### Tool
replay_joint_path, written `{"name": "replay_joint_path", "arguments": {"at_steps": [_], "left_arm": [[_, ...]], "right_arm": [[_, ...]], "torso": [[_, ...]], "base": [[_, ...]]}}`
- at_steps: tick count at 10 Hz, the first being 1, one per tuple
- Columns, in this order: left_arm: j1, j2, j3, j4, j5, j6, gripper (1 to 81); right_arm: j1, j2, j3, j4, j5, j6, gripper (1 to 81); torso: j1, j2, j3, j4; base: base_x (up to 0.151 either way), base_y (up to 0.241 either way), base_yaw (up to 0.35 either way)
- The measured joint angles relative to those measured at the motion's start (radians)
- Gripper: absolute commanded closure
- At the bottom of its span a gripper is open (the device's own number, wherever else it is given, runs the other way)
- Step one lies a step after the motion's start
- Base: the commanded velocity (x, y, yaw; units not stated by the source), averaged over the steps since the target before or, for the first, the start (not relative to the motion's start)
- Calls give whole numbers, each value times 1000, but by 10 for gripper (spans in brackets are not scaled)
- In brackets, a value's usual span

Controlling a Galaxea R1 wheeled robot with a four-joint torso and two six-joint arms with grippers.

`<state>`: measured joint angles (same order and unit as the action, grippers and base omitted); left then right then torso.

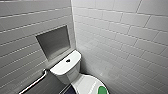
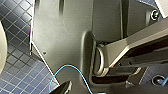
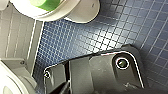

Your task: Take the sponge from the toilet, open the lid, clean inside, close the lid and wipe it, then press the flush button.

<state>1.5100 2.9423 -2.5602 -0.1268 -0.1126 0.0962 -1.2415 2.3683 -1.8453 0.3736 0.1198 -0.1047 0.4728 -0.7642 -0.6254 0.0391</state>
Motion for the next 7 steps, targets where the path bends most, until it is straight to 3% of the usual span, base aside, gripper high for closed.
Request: {"name": "replay_joint_path", "arguments": {"at_steps": [3, 7], "left_arm": [[-4, 3, 0, 0, -2, 0, 10], [-1, 3, 0, 0, 0, 0, 10]], "right_arm": [[33, -24, 11, 0, 4, 20, 10], [101, -48, 29, 1, -7, 40, 10]], "torso": [[59, -93, -50, 0], [152, -241, -55, 0]], "base": [[0, 0, 0], [0, 0, 0]]}}
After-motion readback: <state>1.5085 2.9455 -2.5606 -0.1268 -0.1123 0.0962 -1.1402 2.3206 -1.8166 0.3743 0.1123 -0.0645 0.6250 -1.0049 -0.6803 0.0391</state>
